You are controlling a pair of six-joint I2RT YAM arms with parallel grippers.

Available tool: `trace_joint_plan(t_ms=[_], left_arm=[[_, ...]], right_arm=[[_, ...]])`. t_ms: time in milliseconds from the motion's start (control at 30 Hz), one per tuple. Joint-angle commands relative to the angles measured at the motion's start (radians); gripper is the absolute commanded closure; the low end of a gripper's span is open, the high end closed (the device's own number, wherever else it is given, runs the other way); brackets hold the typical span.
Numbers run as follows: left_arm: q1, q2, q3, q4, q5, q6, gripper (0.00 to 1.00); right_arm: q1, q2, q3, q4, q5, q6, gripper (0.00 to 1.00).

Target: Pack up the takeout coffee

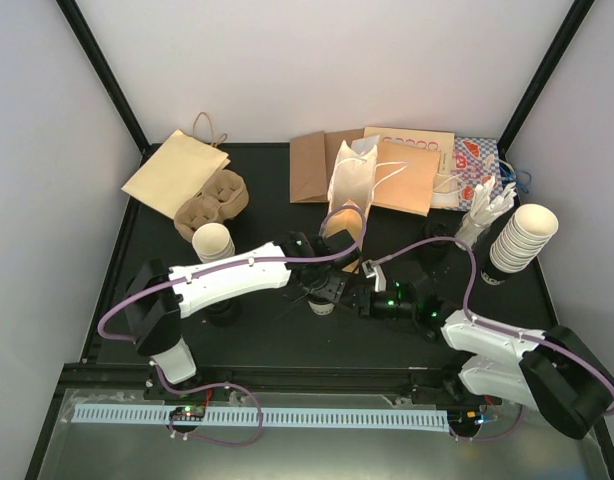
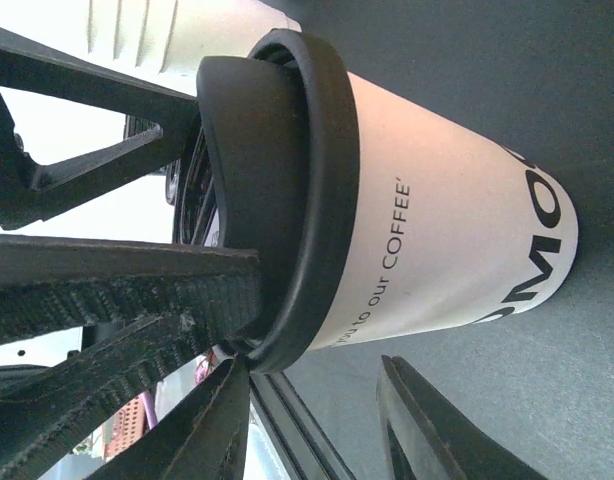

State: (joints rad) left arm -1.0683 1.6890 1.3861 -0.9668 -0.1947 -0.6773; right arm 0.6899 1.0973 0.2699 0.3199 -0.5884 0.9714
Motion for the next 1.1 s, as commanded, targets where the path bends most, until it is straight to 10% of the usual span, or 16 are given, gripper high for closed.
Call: trace_joint_plan(t_ms=[0, 733, 1067], left_arm=[[-0.016, 0.051, -0.016, -0.047, 0.063, -0.019, 0.53], [-0.012, 0.052, 0.067, -0.084, 0.034, 0.069, 0.49], [-0.009, 0.027, 0.114, -0.115, 0.041, 0.088, 0.20]], right_arm=[[0.008, 0.046, -0.014, 0.078, 0.043, 0.063, 0.63], [0.023, -0.200, 0.167, -0.571, 0.293, -0.216, 0.54], [0.023, -0.253, 0.227, -0.704, 0.368, -0.318, 0.42]])
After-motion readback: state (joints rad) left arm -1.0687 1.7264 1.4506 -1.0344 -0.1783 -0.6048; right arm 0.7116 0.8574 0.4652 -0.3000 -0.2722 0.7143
